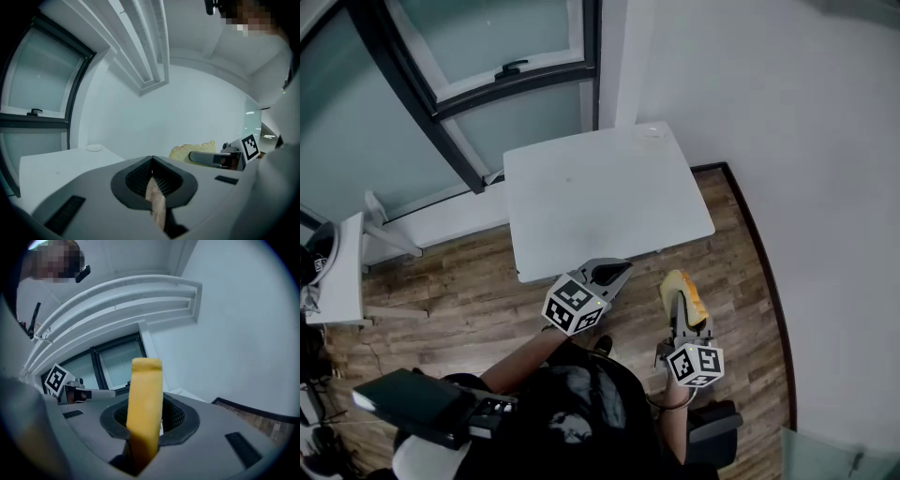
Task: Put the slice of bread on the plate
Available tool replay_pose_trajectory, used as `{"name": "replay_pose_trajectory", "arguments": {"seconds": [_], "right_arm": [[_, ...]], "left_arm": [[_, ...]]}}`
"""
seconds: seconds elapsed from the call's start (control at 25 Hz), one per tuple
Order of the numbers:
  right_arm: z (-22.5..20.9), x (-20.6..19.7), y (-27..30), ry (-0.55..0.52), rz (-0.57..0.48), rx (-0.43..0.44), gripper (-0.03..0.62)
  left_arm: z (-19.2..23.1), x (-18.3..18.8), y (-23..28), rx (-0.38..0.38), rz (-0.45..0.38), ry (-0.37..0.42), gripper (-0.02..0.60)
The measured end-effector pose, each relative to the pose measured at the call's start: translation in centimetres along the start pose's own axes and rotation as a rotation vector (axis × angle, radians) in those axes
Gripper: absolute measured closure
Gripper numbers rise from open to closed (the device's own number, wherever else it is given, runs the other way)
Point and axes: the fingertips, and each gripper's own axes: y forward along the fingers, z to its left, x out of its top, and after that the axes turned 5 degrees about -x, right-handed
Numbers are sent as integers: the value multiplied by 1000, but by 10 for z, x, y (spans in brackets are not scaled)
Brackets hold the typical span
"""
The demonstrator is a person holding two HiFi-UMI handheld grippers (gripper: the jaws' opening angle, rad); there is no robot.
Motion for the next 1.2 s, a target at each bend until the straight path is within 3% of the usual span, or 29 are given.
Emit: {"name": "replay_pose_trajectory", "arguments": {"seconds": [0.24,0.44,0.88,1.2], "right_arm": [[36,24,87,-84,35,70,494],[44,31,128,-98,51,69,494],[34,37,219,-114,112,127,494],[-9,56,295,-127,150,215,494]], "left_arm": [[71,28,-1,20,-42,-41,577],[112,40,7,18,-52,-62,577],[170,43,56,37,1,-96,577],[224,67,130,120,4,-110,577]]}}
